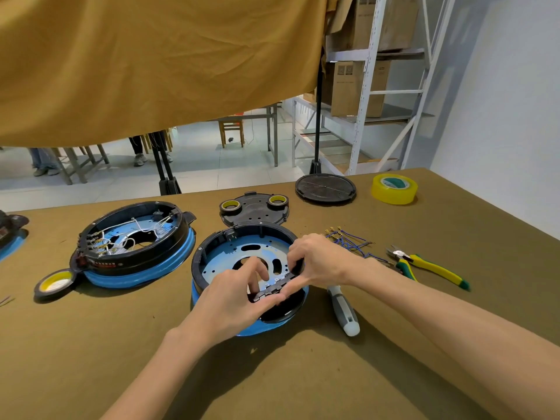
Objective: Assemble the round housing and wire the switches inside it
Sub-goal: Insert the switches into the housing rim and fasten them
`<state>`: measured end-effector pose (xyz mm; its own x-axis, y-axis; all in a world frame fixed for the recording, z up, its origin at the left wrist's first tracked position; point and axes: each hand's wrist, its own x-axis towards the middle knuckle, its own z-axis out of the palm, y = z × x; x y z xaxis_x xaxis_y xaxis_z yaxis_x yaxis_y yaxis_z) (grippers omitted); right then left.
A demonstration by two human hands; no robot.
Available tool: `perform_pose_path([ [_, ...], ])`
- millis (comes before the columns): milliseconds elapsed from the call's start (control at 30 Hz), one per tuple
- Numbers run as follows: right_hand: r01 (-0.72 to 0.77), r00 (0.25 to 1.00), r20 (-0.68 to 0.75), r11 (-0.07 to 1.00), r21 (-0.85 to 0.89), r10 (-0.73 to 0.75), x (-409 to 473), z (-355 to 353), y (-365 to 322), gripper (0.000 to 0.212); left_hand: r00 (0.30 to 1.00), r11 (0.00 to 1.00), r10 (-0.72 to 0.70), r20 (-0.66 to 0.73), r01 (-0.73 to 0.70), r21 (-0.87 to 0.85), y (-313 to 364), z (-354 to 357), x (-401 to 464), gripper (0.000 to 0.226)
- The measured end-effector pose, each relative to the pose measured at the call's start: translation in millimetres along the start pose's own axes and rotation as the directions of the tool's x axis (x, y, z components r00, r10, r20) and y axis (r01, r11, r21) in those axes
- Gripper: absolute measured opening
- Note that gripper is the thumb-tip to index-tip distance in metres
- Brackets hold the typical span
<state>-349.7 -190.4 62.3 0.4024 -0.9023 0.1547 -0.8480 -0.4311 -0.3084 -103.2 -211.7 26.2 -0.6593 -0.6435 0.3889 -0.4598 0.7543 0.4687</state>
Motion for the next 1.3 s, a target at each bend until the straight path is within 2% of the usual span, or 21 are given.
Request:
perform_pose_path([
  [200,-0.014,0.999,0.048,0.992,0.122,0.008,-4,-6,1,0.05,0.998,0.998,0.061,0.022,-0.06,-0.036,-4,-9,-1,0.033],
  [267,-0.001,0.998,0.064,0.996,0.085,-0.004,-3,-9,1,0.05,0.998,0.998,0.068,0.019,-0.068,-0.001,-3,-8,0,0.034],
  [400,0.088,0.996,0.002,0.996,-0.023,-0.088,-3,-5,-5,0.066,0.997,0.997,0.071,0.015,-0.071,0.018,-4,-7,0,0.036],
  [533,0.079,0.996,-0.043,0.997,0.007,-0.079,-14,3,-4,0.059,0.997,0.997,0.074,0.002,-0.074,0.022,-2,-9,0,0.04],
  [667,0.073,0.995,-0.064,0.994,-0.087,-0.079,-11,7,-6,0.066,0.995,0.995,0.091,0.043,-0.092,0.027,-3,-9,-2,0.042],
  [767,0.064,0.996,-0.058,0.994,-0.088,-0.069,-8,5,-8,0.063,0.994,0.995,0.097,0.051,-0.097,-0.01,-5,-10,-2,0.039],
  [900,0.061,0.995,-0.071,0.996,-0.065,-0.066,-11,7,-11,0.057,0.992,0.994,0.111,0.05,-0.111,-0.014,-5,-11,-2,0.048],
  [1000,0.009,0.997,-0.07,0.997,-0.073,-0.015,-9,7,-13,0.053,0.993,0.994,0.112,0.038,-0.111,-0.02,-7,-10,2,0.045],
  [1100,-0.065,0.996,-0.055,0.997,0.04,0.068,-11,8,-10,0.041,0.995,0.996,0.094,0.029,-0.094,-0.01,-8,-8,6,0.047],
  [1133,-0.086,0.994,-0.058,0.99,0.115,0.093,-14,9,-9,0.044,0.996,0.996,0.088,0.02,-0.088,-0.004,-7,-7,6,0.045],
  [1200,-0.128,0.978,-0.127,0.958,0.258,0.165,-28,13,-5,0.06,0.996,0.996,0.085,-0.011,-0.085,0.011,-7,-3,5,0.039],
  [1233,-0.146,0.955,-0.21,0.947,0.287,0.211,-36,14,-2,0.061,0.996,0.997,0.081,-0.029,-0.081,0.018,-7,-1,5,0.039],
  [1300,-0.243,0.846,-0.43,0.946,0.216,0.316,-52,15,9,0.04,0.996,0.997,0.063,-0.057,-0.061,0.035,-5,3,4,0.044],
])
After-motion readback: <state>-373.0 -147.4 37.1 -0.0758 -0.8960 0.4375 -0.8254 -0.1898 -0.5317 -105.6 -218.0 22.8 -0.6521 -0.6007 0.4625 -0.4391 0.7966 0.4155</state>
